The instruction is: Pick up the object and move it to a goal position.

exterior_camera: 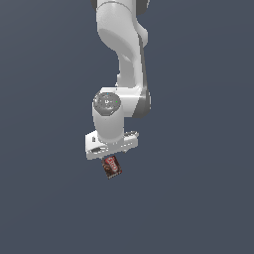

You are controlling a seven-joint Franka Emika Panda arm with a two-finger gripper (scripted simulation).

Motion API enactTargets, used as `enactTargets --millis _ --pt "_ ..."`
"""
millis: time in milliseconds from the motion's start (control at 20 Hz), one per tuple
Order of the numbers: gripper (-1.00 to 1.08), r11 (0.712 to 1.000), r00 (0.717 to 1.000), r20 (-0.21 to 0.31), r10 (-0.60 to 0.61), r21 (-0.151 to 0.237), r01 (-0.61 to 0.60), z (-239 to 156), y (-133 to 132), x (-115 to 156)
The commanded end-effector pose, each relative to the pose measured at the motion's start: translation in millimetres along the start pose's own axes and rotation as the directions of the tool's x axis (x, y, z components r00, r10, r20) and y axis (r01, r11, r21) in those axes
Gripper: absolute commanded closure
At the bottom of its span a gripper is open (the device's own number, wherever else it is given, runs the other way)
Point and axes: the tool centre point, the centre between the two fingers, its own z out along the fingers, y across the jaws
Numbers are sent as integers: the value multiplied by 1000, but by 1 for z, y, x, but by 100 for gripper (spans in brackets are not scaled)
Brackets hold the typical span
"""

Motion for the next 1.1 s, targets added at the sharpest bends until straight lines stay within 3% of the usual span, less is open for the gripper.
enactTargets --millis 0,450,1050 --pt "-92 999 999 -5 -43 6 44 12 6 5" --pt "-92 992 992 -16 -128 19 128 38 19 14" --pt "-92 991 991 -17 -134 20 134 59 19 14"
